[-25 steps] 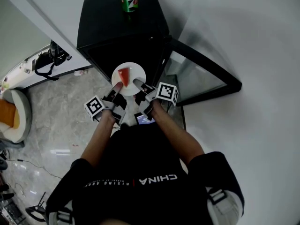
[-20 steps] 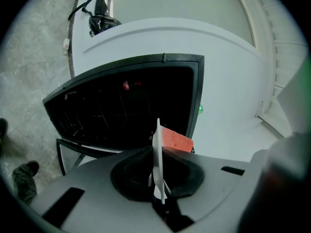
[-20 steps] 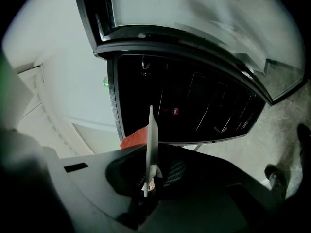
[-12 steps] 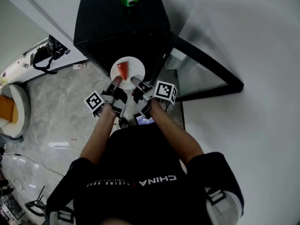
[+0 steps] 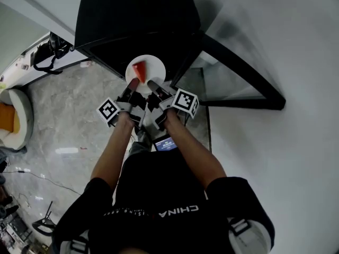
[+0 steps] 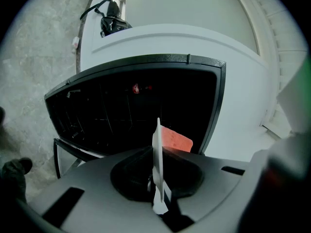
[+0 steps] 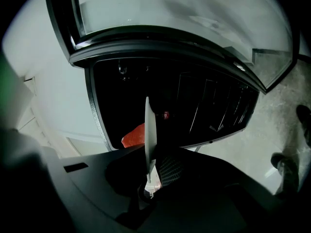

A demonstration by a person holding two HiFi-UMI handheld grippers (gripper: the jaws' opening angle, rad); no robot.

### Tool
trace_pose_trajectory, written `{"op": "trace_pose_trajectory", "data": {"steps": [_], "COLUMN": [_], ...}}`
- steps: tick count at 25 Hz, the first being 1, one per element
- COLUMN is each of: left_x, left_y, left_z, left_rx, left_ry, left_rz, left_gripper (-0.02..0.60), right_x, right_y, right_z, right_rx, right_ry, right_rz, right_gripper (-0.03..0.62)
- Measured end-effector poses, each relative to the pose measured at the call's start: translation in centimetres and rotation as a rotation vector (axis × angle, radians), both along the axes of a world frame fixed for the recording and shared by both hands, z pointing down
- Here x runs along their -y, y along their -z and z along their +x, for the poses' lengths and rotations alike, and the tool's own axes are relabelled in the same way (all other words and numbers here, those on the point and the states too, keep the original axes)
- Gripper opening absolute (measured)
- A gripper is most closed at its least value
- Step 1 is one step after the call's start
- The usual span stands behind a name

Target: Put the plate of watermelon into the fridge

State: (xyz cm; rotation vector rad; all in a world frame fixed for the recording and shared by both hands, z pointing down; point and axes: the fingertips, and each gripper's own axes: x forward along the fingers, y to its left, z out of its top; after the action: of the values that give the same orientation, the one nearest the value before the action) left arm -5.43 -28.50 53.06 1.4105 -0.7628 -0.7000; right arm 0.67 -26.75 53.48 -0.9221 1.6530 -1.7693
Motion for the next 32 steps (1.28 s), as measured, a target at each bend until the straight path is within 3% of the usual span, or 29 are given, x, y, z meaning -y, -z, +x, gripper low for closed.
{"op": "trace_pose_trajectory", "data": {"steps": [7, 11, 22, 27, 32], "left_x": [3.3, 4.7, 8.1, 9.1, 10.0], "left_y": [-2.4, -4.9, -10.8, -13.7, -15.1], "left_z": [0.0, 0.0, -0.8, -1.1, -0.2], "left_rx": [0.04, 0.074, 0.122, 0.097, 0.118], "left_ry": [-0.027, -0.06, -0.114, -0.106, -0.153], "left_rz": [0.055, 0.09, 0.094, 0.053, 0.071], "left_gripper": [0.031, 0.032, 0.044, 0.044, 0.044], "right_x": [2.8, 4.3, 9.8, 12.2, 14.0], "right_y": [-2.9, -5.7, -12.3, -15.0, -16.7], "right_z": [-0.1, -0.3, -0.4, -0.6, -1.0], "right_rx": [0.098, 0.09, 0.096, 0.075, 0.059], "right_ry": [-0.081, -0.106, -0.184, -0.197, -0.193], "right_rz": [-0.011, 0.007, -0.007, -0.02, -0.016], "right_gripper": [0.028, 0.029, 0.029, 0.029, 0.029]}}
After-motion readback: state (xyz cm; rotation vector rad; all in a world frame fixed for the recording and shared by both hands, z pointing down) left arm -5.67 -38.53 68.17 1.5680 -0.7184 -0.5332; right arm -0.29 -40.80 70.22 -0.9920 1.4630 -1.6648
